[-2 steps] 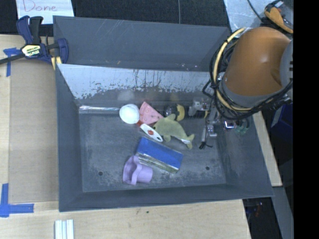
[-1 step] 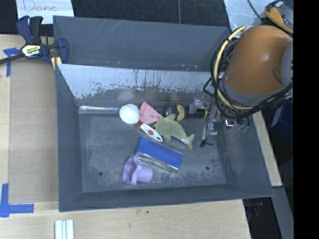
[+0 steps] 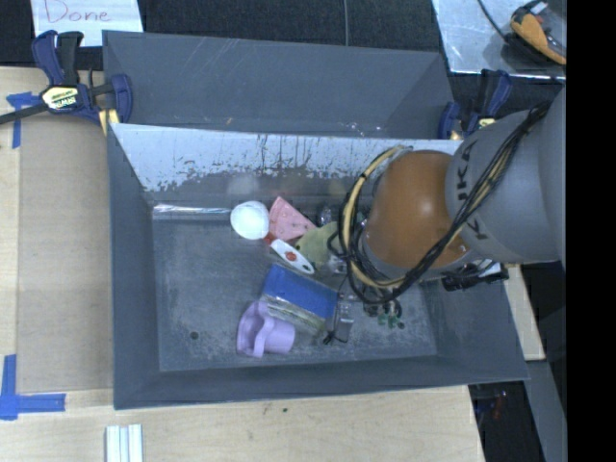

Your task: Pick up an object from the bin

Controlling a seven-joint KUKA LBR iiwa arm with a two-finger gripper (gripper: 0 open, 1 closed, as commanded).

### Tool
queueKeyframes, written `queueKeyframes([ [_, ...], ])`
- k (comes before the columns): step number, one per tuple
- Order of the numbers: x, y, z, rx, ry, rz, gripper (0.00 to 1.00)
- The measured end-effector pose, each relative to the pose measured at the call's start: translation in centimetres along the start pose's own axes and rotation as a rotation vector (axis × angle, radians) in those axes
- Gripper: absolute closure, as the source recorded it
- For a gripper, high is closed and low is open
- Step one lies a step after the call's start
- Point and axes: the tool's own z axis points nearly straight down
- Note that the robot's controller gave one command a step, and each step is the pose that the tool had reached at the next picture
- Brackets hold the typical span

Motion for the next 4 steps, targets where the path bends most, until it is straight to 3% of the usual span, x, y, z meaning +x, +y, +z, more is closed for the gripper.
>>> queueKeyframes([
  [1, 0.3, -0.3, -6.5, 0.0, -0.019, -0.108, 0.0],
  [2, 1.9, 2.1, -1.5, 0.0, 0.006, -0.071, 0.0],
  [3, 3.0, 1.3, 1.5, -0.002, -0.019, 0.137, 0.0],
  [4, 0.4, 1.3, 1.3, 0.0, 0.001, 0.093, 1.0],
])
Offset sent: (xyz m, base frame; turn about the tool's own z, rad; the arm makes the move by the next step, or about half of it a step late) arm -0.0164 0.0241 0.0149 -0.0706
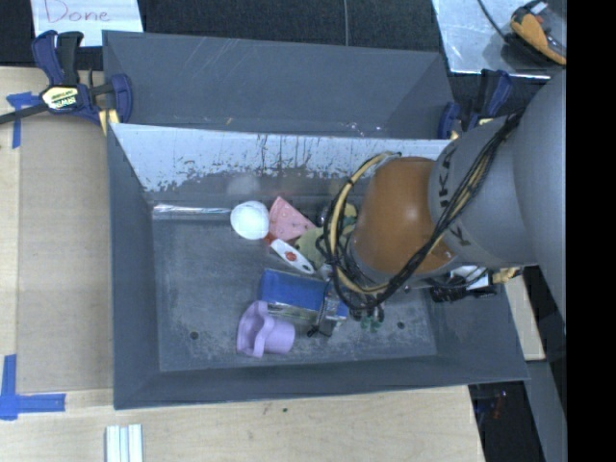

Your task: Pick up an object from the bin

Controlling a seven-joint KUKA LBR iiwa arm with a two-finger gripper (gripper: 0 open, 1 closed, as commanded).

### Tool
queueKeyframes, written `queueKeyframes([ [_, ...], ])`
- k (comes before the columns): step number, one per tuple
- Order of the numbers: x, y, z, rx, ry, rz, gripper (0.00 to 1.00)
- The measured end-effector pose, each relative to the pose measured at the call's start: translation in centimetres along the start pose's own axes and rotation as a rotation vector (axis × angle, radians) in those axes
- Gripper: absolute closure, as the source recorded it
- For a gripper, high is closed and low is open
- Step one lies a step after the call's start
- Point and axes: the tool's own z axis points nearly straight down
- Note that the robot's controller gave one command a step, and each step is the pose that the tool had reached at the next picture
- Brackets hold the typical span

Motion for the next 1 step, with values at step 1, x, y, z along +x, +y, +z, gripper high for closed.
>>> queueKeyframes([
  [1, 0.0, 0.0, -0.02, 0.0, 0.0, 0.0, 1.0],
])
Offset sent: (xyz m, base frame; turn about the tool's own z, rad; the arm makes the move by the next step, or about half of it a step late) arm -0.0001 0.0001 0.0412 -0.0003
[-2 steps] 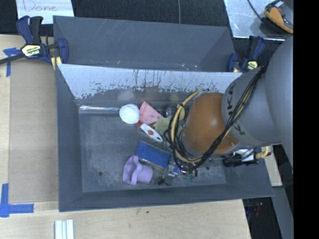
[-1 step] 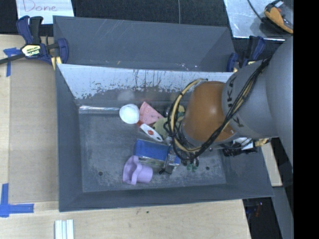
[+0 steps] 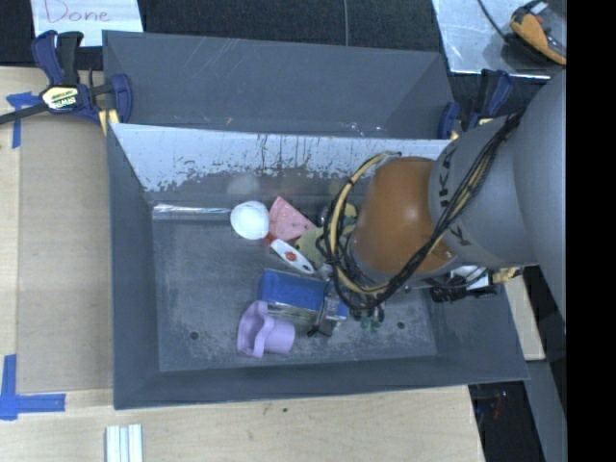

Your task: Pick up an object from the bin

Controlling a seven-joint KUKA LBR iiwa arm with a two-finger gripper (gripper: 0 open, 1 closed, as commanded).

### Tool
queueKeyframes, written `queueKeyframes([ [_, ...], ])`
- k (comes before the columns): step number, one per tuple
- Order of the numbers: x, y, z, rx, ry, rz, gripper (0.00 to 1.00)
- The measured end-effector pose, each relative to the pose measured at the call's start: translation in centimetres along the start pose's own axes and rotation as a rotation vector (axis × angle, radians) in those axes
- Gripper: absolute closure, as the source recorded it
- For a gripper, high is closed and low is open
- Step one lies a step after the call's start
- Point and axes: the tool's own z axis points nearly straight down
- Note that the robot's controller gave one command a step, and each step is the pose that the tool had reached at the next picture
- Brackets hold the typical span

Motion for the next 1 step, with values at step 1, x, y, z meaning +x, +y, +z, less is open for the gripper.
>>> queueKeyframes([
  [1, 0.13, -0.05, -1.69, 0.001, 0.003, 0.0, 1.0],
])
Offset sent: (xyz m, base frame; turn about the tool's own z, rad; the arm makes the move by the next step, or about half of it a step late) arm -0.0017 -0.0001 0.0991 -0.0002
